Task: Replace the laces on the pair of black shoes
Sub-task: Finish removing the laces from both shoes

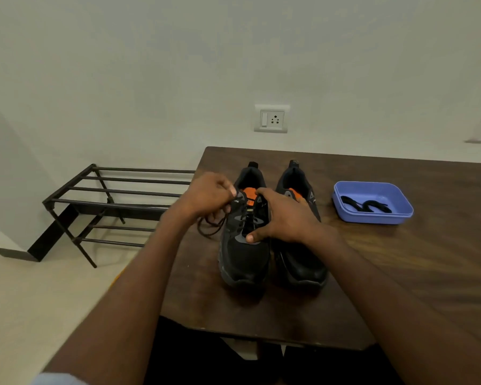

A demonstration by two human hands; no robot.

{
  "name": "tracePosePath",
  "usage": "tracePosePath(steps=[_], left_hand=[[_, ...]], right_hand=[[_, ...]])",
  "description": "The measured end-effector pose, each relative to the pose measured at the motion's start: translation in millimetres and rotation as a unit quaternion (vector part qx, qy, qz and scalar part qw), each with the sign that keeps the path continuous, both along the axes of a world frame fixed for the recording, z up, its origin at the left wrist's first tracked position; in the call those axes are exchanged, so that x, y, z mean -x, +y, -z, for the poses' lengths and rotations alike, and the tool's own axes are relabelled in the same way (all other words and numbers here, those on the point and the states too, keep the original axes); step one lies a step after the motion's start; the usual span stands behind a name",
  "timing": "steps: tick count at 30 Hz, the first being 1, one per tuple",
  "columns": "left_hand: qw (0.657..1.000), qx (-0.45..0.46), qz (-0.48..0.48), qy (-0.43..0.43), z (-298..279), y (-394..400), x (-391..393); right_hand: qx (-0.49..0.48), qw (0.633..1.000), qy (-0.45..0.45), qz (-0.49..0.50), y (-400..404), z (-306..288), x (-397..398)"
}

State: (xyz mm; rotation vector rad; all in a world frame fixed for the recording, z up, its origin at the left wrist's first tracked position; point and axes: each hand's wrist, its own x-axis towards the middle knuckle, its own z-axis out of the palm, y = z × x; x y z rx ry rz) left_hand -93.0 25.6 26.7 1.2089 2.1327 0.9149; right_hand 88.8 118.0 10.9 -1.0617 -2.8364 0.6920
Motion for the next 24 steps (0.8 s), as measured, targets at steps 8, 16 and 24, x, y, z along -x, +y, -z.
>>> tracePosePath(steps=[8,16,24], left_hand=[[0.981,-0.028,0.009,0.19,13,6,-1],[0.97,-0.023,0.091,0.223,25,24,-14],[0.984,0.017,0.114,0.136,26,17,-1]], right_hand=[[-0.01,1.0,0.014,0.004,2,-1,4],[-0.032,0.998,0.044,0.02,7,12,7],[-0.07,0.99,0.1,0.063,-7,13,25]])
